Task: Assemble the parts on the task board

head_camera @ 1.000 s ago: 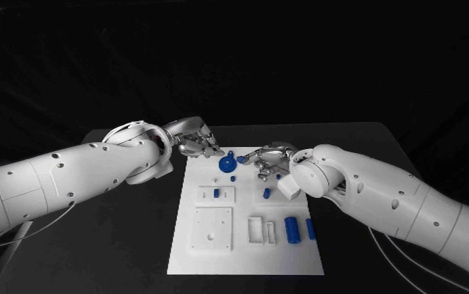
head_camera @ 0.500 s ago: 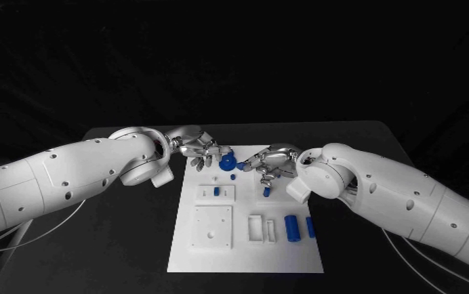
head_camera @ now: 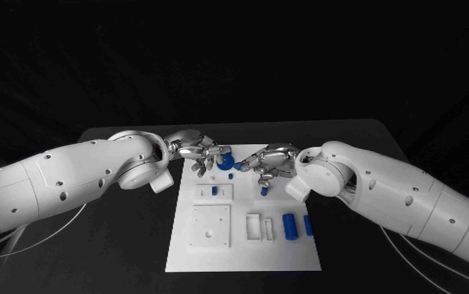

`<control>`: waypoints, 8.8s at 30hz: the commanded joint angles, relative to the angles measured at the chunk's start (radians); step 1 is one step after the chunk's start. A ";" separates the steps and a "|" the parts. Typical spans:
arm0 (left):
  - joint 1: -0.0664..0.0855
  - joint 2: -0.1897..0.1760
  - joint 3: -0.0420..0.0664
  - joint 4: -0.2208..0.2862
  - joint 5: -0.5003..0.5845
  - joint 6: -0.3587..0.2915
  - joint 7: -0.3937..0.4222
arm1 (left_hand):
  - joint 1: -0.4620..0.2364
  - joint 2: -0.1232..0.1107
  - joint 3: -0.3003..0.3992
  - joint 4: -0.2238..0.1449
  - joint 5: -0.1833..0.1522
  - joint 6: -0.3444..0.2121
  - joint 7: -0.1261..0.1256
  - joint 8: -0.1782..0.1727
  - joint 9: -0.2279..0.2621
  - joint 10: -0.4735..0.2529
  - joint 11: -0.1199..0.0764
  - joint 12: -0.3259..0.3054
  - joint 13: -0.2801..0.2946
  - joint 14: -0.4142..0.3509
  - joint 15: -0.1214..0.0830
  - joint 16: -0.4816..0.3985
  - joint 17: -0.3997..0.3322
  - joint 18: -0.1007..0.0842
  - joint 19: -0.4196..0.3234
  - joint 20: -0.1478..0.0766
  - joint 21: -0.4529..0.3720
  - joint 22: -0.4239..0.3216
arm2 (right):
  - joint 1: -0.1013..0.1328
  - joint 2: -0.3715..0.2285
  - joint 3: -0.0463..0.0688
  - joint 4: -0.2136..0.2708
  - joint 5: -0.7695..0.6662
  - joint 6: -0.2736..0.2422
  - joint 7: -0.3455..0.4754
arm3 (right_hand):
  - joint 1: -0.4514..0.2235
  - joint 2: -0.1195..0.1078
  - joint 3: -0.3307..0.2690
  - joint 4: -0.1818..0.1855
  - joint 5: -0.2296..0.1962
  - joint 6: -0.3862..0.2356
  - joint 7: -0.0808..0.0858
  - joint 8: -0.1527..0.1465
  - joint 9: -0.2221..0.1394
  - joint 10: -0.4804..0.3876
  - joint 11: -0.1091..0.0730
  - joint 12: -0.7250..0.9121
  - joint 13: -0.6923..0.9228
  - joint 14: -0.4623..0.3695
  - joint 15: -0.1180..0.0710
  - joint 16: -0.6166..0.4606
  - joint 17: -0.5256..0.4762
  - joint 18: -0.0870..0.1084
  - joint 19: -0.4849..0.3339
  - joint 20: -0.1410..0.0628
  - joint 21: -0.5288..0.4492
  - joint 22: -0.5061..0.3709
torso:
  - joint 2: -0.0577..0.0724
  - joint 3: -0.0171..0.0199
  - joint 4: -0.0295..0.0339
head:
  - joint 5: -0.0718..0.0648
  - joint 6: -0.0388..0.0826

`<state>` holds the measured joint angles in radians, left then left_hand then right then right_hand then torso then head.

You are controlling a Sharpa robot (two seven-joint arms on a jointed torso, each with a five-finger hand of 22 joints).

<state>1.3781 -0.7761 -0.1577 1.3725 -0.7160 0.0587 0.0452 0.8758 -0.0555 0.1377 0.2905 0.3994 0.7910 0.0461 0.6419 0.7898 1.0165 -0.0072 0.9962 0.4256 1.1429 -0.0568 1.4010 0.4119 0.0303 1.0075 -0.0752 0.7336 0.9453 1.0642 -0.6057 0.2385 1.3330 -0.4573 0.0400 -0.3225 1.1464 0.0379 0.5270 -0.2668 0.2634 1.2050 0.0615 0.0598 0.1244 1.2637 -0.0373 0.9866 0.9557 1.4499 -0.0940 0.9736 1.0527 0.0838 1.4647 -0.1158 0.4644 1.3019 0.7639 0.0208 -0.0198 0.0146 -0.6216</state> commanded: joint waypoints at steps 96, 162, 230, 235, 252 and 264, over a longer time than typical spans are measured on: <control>-0.009 0.037 -0.001 0.042 -0.279 0.026 0.077 | 0.190 0.091 0.003 -0.050 0.041 -0.016 0.018 -0.033 -0.185 -0.061 0.017 -0.017 -0.045 -0.064 0.020 -0.011 -0.043 0.011 -0.010 0.021 -0.059 -0.001 | -0.001 0.029 0.001 -0.043 0.067 0.103 -0.070 | -0.006 0.008 -0.006 -0.007 -0.001 0.013 -0.001 0.004 0.014 -0.004 -0.002 -0.006 0.011 -0.001 -0.005 -0.004 0.012 -0.014 0.042 -0.005 -0.010 0.019 | 0.000 0.0014 -0.0005 | -0.009 -0.010; -0.008 0.047 -0.001 0.025 -0.211 0.034 0.107 | 0.377 0.186 0.120 -0.202 0.017 -0.034 0.020 0.000 -0.182 -0.037 0.013 -0.043 -0.068 -0.048 0.014 -0.009 -0.040 0.013 0.012 0.015 -0.081 0.014 | -0.001 0.058 0.001 -0.043 0.030 0.061 -0.028 | -0.007 0.007 -0.005 -0.006 0.006 0.012 0.000 0.004 0.016 -0.007 -0.002 -0.012 0.010 -0.002 -0.005 -0.010 0.011 -0.014 0.042 -0.005 -0.024 0.023 | 0.001 0.0006 -0.0007 | -0.010 -0.029; -0.008 0.024 0.000 0.011 -0.225 -0.003 0.018 | 0.348 0.191 0.161 -0.375 0.038 0.119 -0.002 -0.129 -0.147 0.077 -0.016 -0.113 -0.050 0.027 -0.014 -0.043 0.069 0.016 0.094 -0.014 -0.162 0.199 | -0.002 0.011 0.008 -0.058 0.087 -0.063 0.056 | -0.028 -0.070 -0.353 0.133 0.275 -0.166 0.043 0.003 -0.055 -0.106 0.029 -0.107 -0.134 -0.042 0.019 -0.072 -0.050 0.024 0.034 0.023 -0.213 -0.036 | -0.001 0.0015 0.0004 | -0.001 -0.024; -0.008 0.006 0.000 0.023 -0.228 -0.022 -0.037 | 0.348 0.191 0.161 -0.374 0.037 0.121 -0.002 -0.129 -0.145 0.078 -0.016 -0.114 -0.049 0.028 -0.015 -0.045 0.071 0.015 0.097 -0.014 -0.164 0.202 | -0.002 -0.011 0.013 -0.059 0.064 -0.112 0.129 | -0.027 -0.068 -0.351 0.133 0.280 -0.155 0.040 0.004 -0.054 -0.105 0.027 -0.105 -0.137 -0.042 0.018 -0.074 -0.053 0.024 0.035 0.022 -0.218 -0.038 | -0.002 0.0019 -0.0019 | 0.003 -0.021; 0.004 -0.067 0.000 0.121 -0.296 -0.089 -0.340 | 0.338 0.171 0.169 -0.372 0.092 0.135 -0.009 -0.125 -0.144 0.105 -0.024 -0.128 -0.050 0.056 -0.023 -0.058 0.074 0.015 0.120 -0.022 -0.175 0.221 | 0.037 -0.067 0.058 -0.175 -0.118 -0.198 0.314 | -0.022 -0.063 -0.324 0.105 0.273 -0.153 0.040 0.003 -0.055 -0.094 0.025 -0.128 -0.192 -0.047 0.017 -0.148 -0.106 0.023 0.034 0.021 -0.252 -0.062 | -0.006 0.0005 0.0018 | 0.015 -0.026; 0.007 -0.068 -0.004 0.182 -0.478 -0.121 -0.551 | 0.335 0.158 0.179 -0.367 0.113 0.148 -0.013 -0.126 -0.151 0.128 -0.029 -0.145 -0.049 0.080 -0.029 -0.078 0.082 0.012 0.140 -0.028 -0.192 0.226 | 0.059 -0.071 0.067 -0.297 -0.072 -0.199 0.334 | -0.034 -0.062 -0.306 0.092 0.275 -0.151 0.040 0.003 -0.055 -0.087 0.023 -0.138 -0.235 -0.037 0.016 -0.186 -0.144 0.019 0.039 0.020 -0.277 -0.115 | -0.005 0.0000 0.0018 | 0.026 -0.039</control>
<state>1.3827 -0.8482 -0.1612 1.5488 -1.0958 -0.0364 -0.4138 1.2023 0.1023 0.1798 0.0555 0.5090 0.9308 0.0322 0.5141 0.6377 1.1386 -0.0359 0.8556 0.3751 1.2168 -0.0875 1.3272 0.4935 0.0303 1.1420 -0.1054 0.5466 1.1703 1.1220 -0.6755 0.3047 1.0420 -0.5443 -0.1520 -0.0173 1.1166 -0.0290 0.2167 -0.1742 0.5382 1.0527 0.0980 0.0657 0.0697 1.1724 -0.0178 0.8456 0.7210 1.4075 -0.0806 0.7906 0.9104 0.0987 1.4649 -0.1014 0.1888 1.1882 0.7584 0.0208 -0.0172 0.0373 -0.6579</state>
